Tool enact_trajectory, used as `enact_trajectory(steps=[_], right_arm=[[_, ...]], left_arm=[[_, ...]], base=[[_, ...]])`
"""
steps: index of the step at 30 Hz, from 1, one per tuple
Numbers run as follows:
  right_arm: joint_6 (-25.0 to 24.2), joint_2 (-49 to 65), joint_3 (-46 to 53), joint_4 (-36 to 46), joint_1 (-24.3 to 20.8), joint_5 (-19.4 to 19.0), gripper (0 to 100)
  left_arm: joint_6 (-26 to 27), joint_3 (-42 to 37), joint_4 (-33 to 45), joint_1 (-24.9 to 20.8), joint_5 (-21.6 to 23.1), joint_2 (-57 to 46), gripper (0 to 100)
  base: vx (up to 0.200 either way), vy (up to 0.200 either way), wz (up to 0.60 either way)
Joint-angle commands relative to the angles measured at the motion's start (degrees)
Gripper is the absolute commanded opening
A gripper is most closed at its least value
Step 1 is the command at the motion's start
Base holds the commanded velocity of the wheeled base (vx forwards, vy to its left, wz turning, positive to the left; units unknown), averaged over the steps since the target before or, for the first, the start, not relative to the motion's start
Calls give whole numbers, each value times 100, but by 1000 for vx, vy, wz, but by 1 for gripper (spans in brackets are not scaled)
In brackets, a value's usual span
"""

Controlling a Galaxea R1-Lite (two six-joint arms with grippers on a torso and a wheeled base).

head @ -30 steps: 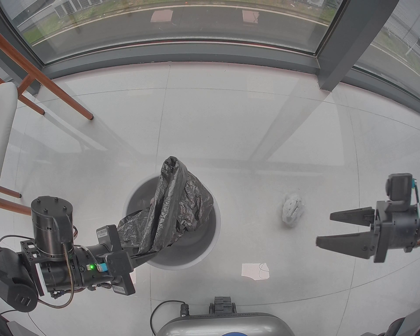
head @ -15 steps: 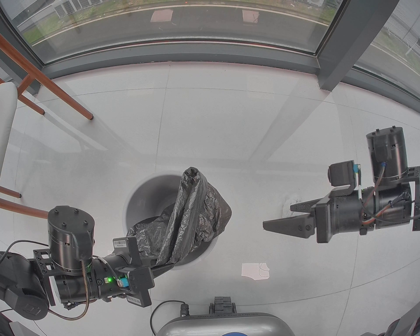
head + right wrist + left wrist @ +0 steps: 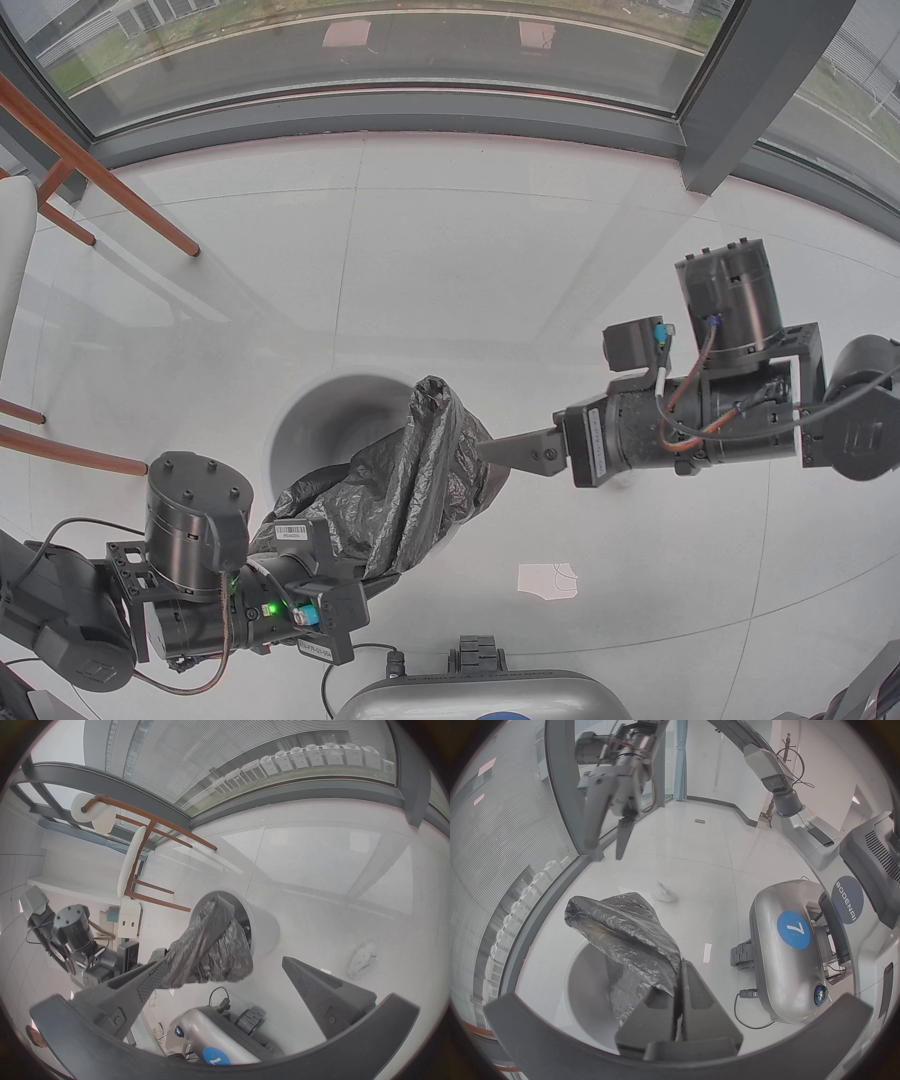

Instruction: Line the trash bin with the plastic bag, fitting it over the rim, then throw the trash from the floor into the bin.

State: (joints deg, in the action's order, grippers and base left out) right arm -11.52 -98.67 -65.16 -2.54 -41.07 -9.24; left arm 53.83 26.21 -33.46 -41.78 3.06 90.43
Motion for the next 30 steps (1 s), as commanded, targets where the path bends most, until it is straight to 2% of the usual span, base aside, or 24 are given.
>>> enact_trajectory(steps=[1,3,6,14,30], right_arm=[[9,-609,-559,25,-77,72,100],[18,-653,-612,43,-77,124,100],[53,-785,-779,192,-77,397,100],[256,-1005,-902,166,-41,423,100],[291,-1383,-1509,201,-24,458,100]], left_arm=[[-4,51,-2,-190,-42,186,0],[-4,51,-2,-190,-42,186,0],[-4,51,-2,-190,-42,186,0],[-4,165,-2,-190,-42,282,0],[-13,288,6,-190,-51,344,0]], base=[[0,0,0],[0,0,0],[0,0,0],[0,0,0],[0,0,0]])
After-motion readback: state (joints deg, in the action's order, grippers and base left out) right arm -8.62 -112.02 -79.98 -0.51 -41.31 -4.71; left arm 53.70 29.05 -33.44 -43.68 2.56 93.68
